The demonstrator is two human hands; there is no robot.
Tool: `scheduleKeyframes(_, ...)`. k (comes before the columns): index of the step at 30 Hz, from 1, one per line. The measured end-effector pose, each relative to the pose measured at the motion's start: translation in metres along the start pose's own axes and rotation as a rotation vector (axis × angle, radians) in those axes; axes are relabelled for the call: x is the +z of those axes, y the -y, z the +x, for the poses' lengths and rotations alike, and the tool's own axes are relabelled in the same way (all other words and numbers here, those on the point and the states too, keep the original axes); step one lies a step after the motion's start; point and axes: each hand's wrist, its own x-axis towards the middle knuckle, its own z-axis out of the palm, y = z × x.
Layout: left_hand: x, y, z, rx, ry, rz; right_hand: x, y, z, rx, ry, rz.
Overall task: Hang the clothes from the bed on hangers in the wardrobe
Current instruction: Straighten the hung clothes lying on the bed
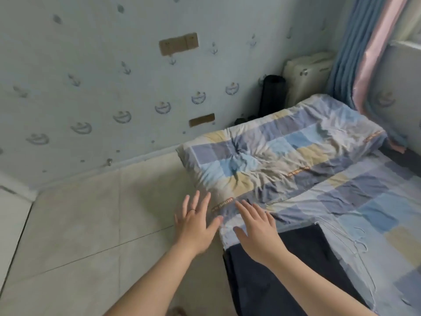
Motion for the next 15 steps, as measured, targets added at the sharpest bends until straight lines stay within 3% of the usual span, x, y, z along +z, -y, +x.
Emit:
scheduleKeyframes(6, -0.057, 0.110, -0.065, -0.281, -0.229, -0.058, 0.026, 0.126, 0.040, -0.344, 0.046, -0.065)
scheduleKeyframes(15, -0.183, 0.297, -0.224, -0.544, -0.603, 0.012, 0.066, 0.394, 0.032, -0.886, 0.042, -0.002)
